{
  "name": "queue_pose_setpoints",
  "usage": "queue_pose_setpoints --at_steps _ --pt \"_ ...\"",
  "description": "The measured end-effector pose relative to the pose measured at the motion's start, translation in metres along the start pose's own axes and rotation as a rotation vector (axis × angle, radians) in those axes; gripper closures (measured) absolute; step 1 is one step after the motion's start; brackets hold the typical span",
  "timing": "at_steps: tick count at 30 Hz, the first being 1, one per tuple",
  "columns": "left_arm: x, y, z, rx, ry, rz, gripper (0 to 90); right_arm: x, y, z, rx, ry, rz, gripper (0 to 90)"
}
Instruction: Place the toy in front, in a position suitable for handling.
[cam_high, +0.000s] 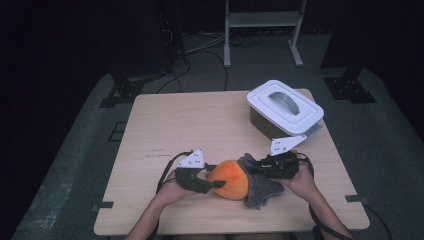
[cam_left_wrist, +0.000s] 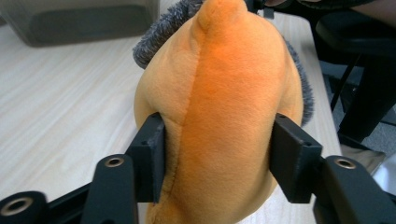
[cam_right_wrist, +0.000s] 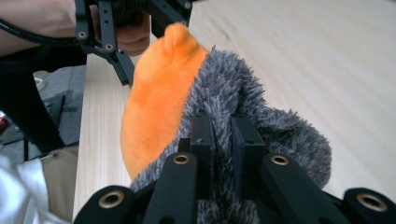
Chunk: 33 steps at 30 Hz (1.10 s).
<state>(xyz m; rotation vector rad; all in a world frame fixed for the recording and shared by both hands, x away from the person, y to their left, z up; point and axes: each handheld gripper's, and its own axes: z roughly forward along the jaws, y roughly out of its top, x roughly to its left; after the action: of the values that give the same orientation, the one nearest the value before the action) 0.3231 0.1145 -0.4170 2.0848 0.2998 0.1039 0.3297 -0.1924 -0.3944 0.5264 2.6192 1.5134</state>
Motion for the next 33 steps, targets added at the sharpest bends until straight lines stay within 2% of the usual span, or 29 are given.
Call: queue_pose_setpoints --at_steps 2,3,7,8,11,17,22,25,30,32,33 --pt "-0.001 0.006 -0.005 0.015 0.014 0.008 46.2 0.004 0.006 -0.003 -0.025 0.001 -0.017 80.6" --pt "-0.002 0.007 -0.005 0.019 0.017 0.01 46.6 0.008 0.01 -0.003 -0.05 0.025 -0.022 80.6" --pt "-0.003 0.009 -0.007 0.041 0.01 0.025 47.2 0.02 0.019 0.003 -0.046 0.029 -0.07 80.7" --pt "-0.003 0.01 -0.01 0.028 0.008 0.018 47.5 0.02 0.019 0.003 -0.048 0.03 -0.071 80.7" --pt "-0.003 0.012 -0.016 0.018 0.007 0.023 47.6 0.017 0.016 0.003 -0.054 0.044 -0.052 80.7" --pt "0.001 0.007 -0.017 0.02 0.0 0.001 47.2 0.003 -0.003 0.015 0.016 0.033 -0.003 80.5" --pt "0.002 0.009 -0.022 0.028 0.005 0.001 47.2 -0.002 -0.008 0.017 0.045 0.027 0.019 80.5" --pt "0.003 0.011 -0.027 0.024 0.008 -0.008 47.2 0.002 0.0 0.012 0.013 0.026 0.004 80.5" --pt "0.0 0.016 -0.025 0.05 0.007 0.011 47.2 0.017 0.021 0.001 -0.102 0.065 -0.031 80.6" --pt "-0.001 0.015 -0.021 0.05 -0.006 0.01 47.0 0.024 0.026 0.005 -0.099 0.071 -0.058 80.6" --pt "-0.002 0.015 -0.02 0.054 -0.002 0.011 46.6 0.026 0.026 0.009 -0.078 0.065 -0.068 80.6"
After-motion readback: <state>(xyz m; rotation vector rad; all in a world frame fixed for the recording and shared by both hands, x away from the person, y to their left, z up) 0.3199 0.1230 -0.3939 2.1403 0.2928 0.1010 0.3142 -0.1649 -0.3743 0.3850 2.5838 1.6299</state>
